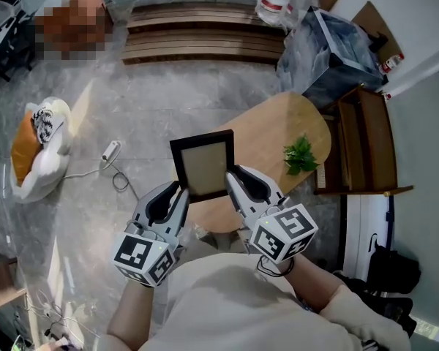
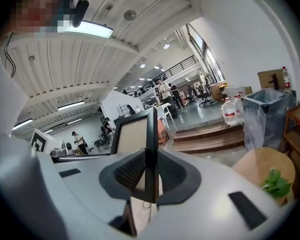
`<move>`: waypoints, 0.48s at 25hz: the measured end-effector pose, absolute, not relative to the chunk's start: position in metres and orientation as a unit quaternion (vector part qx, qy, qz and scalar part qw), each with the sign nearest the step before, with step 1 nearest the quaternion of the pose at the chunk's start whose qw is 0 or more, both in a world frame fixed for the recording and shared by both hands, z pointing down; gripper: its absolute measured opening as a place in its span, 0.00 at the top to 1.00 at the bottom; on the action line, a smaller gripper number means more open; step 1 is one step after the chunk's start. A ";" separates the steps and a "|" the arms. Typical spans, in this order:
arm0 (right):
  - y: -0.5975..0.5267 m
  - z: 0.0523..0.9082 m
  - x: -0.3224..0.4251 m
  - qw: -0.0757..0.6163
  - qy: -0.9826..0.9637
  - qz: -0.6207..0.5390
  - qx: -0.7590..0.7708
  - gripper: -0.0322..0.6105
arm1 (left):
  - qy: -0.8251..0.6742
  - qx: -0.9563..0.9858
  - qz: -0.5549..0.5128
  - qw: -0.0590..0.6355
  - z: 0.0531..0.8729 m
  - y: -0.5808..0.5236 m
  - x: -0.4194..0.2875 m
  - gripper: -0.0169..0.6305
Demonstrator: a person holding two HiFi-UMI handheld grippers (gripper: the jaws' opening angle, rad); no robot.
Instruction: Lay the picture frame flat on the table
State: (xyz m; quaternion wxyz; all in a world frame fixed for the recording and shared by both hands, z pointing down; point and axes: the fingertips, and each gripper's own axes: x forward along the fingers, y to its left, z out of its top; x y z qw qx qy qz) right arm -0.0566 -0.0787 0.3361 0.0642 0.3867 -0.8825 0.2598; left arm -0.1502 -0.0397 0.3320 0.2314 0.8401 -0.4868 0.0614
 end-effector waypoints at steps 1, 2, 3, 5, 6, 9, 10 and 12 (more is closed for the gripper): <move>-0.083 0.338 -0.055 0.065 -0.882 0.263 0.384 0.86 | -0.487 0.839 0.059 0.236 0.334 -0.044 -0.149 0.86; -0.088 0.340 -0.054 0.065 -0.882 0.267 0.382 0.86 | -0.488 0.837 0.058 0.239 0.336 -0.048 -0.148 0.86; -0.093 0.343 -0.053 0.065 -0.882 0.270 0.381 0.86 | -0.490 0.836 0.060 0.240 0.339 -0.053 -0.147 0.86; -0.103 0.349 -0.053 0.070 -0.882 0.270 0.379 0.86 | -0.496 0.833 0.069 0.237 0.347 -0.062 -0.146 0.86; -0.109 0.353 -0.054 0.073 -0.882 0.270 0.379 0.86 | -0.499 0.830 0.072 0.237 0.352 -0.067 -0.147 0.86; -0.127 0.371 -0.056 0.079 -0.880 0.280 0.376 0.86 | -0.514 0.821 0.072 0.239 0.367 -0.084 -0.148 0.86; -0.134 0.378 -0.056 0.082 -0.878 0.284 0.376 0.86 | -0.516 0.818 0.073 0.242 0.372 -0.090 -0.147 0.86; -0.146 0.391 -0.054 0.089 -0.873 0.294 0.378 0.86 | -0.516 0.814 0.072 0.256 0.384 -0.101 -0.145 0.86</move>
